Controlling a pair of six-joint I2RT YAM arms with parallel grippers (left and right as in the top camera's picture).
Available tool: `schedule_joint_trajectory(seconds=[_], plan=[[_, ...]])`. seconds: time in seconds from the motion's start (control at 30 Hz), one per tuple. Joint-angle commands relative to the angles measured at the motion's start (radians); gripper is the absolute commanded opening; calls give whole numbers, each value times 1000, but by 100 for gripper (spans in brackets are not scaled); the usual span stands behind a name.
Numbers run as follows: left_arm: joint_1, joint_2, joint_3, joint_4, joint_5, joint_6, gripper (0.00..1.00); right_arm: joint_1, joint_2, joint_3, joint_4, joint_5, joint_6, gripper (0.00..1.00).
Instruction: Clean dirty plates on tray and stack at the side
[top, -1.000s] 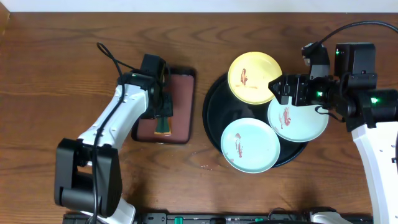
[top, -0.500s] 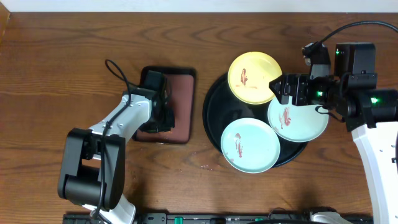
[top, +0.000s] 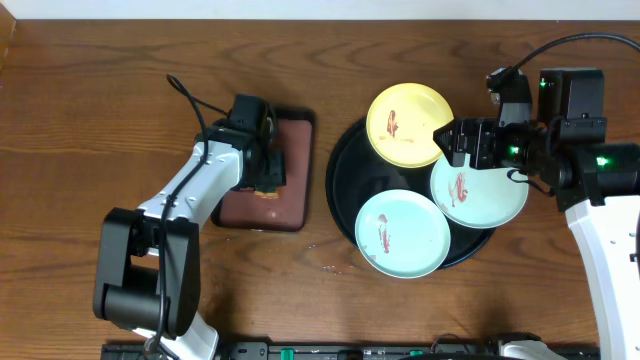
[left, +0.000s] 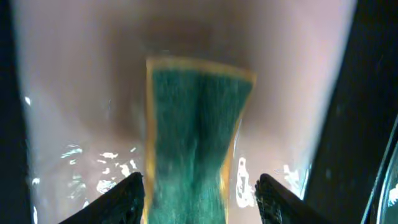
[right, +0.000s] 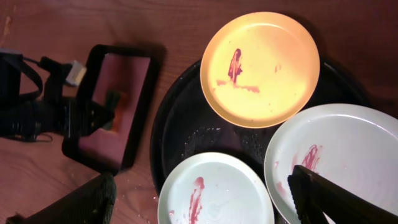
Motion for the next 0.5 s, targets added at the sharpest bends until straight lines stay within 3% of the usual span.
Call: schedule_joint_trajectory(seconds=[0.0, 0.13, 0.27, 0.3, 0.47], plan=[[0, 15, -25, 55, -45, 17, 56, 7, 7, 16, 6, 0, 8, 88], [-8, 50, -51, 74, -45, 17, 41, 7, 7, 16, 9, 0, 9, 87], [-16, 94, -54, 76, -45, 17, 11, 7, 7, 16, 8, 0, 8, 87], [-16, 97, -54, 76, -45, 18, 8, 7, 7, 16, 8, 0, 8, 87], [-14, 71, -11, 33, -46, 41, 8, 7, 6, 16, 6, 0, 8, 87]])
